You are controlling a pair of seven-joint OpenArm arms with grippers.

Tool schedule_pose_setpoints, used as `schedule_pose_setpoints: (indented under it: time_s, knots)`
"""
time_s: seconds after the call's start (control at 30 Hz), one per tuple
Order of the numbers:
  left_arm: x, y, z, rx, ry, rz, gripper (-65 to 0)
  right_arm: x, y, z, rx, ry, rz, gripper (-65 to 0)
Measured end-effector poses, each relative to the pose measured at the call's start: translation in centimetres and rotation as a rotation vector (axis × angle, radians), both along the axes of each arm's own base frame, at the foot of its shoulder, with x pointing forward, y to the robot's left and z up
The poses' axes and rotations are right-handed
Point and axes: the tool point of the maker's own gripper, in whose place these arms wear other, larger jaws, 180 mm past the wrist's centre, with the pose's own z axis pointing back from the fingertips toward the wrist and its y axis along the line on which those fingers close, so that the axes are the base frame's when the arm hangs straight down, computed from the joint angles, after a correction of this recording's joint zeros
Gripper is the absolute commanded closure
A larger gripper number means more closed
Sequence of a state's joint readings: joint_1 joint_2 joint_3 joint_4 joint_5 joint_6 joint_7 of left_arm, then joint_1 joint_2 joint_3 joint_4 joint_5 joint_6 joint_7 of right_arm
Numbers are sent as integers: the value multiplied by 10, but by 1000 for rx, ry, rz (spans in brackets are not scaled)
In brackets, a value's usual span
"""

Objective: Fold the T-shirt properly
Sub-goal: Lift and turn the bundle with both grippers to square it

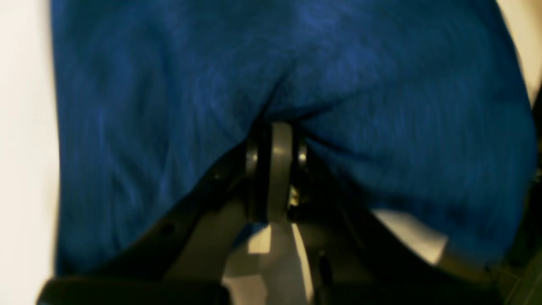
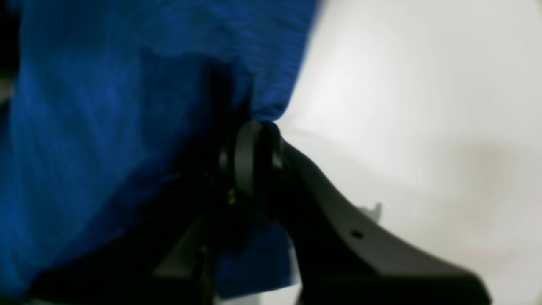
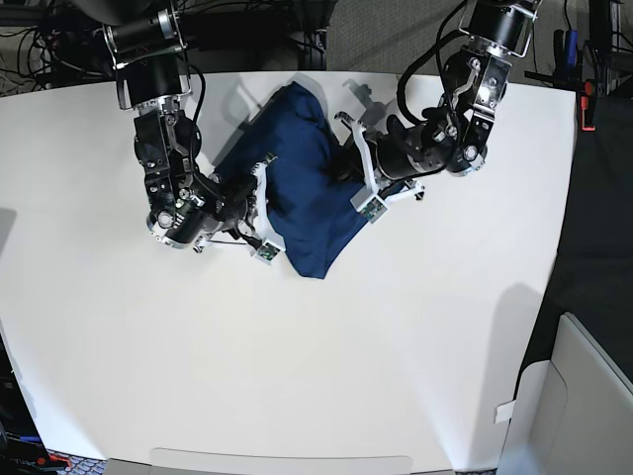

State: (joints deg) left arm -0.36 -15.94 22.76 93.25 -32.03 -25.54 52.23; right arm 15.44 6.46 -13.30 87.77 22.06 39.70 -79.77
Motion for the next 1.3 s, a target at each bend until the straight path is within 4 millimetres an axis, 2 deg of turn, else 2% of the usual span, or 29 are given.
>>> schedule_pose_setpoints:
  time_s: [0.27,0.47,0.6,0.7,0.8,0.83,0.93,1.03,1.13,1.2,1.3]
  knots:
    - [34,9,3,30,-26,22,-18,-16,-37,0,38,21,-83,-25]
    - [43,10,11,34,-51,23,-18,-20,-34,9,100,13,-79,-25]
    - [49,9,27,29,-104,16,-18,-21,-37,11,121,16,-93,-25]
    - [60,28,49,17,-166,67,-18,-10,-45,34,143,-60,-122,-25]
    - [62,60,54,32,-187,162,-19,-2,-44,55,152,-135,-110,-25]
    - [56,71,49,40,-172,194,-19,0,-42,60,158,-149,-103,-25]
    - [29,87,24,74,-82,227,-19,1,-40,72,159,-193,-85,-26]
    - [23,85,20,64,-69,227,-19,2,-20,74,151,-197,-32,-26]
    - [24,80,22,40,-80,231,-20,2,20,76,188,-192,57,-26]
    - [22,74,20,25,-66,237,-20,0,39,78,198,-196,100,-26]
    - [21,68,17,10,-54,237,-20,1,51,76,165,-196,143,-26]
